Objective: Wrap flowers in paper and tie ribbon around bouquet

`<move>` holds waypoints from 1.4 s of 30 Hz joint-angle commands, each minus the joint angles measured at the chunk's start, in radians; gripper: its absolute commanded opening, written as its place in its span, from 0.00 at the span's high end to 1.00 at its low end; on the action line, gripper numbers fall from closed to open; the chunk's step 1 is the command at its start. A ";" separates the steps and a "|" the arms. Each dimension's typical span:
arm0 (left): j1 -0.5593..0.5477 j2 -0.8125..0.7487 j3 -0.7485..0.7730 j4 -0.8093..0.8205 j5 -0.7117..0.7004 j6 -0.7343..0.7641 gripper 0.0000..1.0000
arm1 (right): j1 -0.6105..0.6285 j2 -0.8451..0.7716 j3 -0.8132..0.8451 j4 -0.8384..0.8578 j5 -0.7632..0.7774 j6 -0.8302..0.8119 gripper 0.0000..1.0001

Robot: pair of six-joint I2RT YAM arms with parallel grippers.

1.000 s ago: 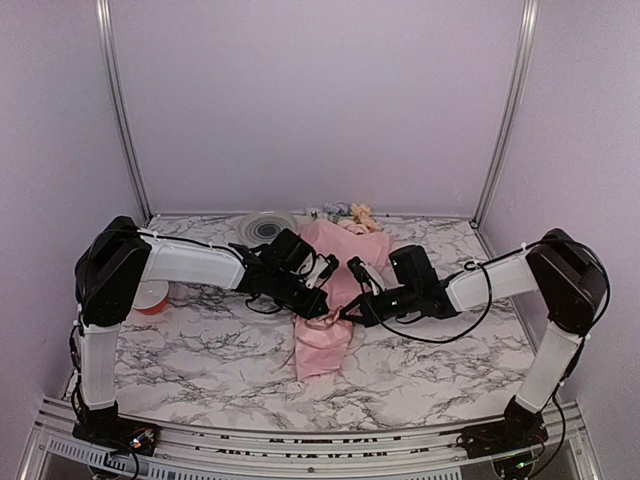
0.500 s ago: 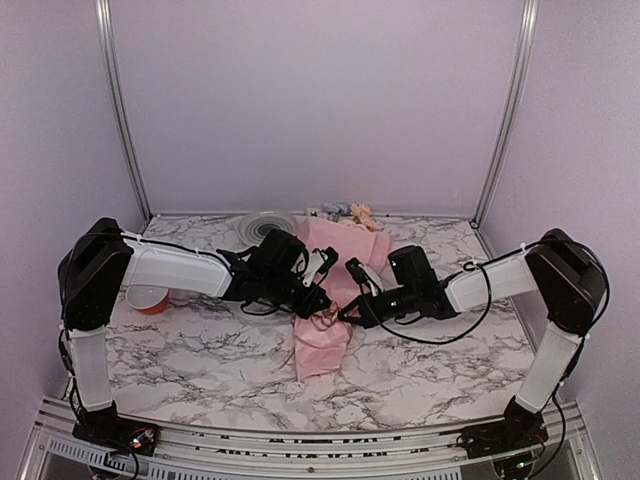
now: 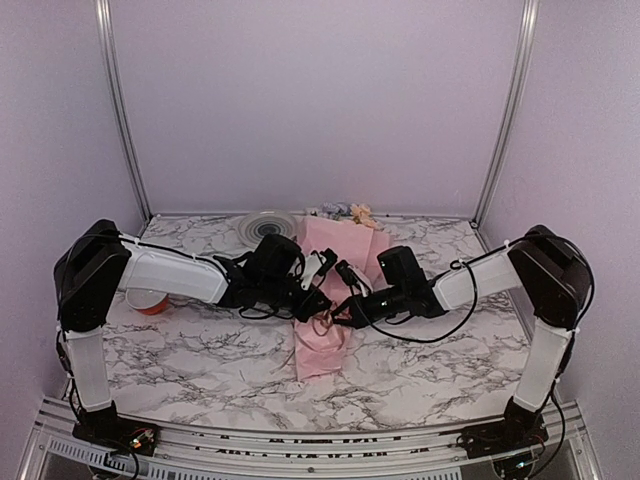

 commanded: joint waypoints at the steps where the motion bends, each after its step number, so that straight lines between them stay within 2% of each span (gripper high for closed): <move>1: -0.009 -0.052 -0.016 0.044 0.030 0.023 1.00 | 0.008 0.005 0.035 0.019 0.006 0.021 1.00; 11: -0.018 -0.058 -0.045 0.060 0.070 0.043 1.00 | -0.002 0.019 0.023 0.103 0.048 0.112 1.00; 19: -0.023 -0.017 -0.025 0.047 0.095 0.054 1.00 | -0.001 0.049 0.006 0.180 0.014 0.162 1.00; 27: -0.023 0.026 -0.019 0.006 0.020 0.064 1.00 | -0.002 0.041 -0.008 0.150 0.025 0.181 1.00; 33: -0.023 0.035 -0.019 -0.014 0.001 0.081 1.00 | -0.001 0.030 -0.021 0.123 0.029 0.190 0.92; 42: -0.024 0.047 -0.020 -0.018 0.007 0.086 1.00 | -0.002 -0.016 -0.042 0.079 0.041 0.214 0.93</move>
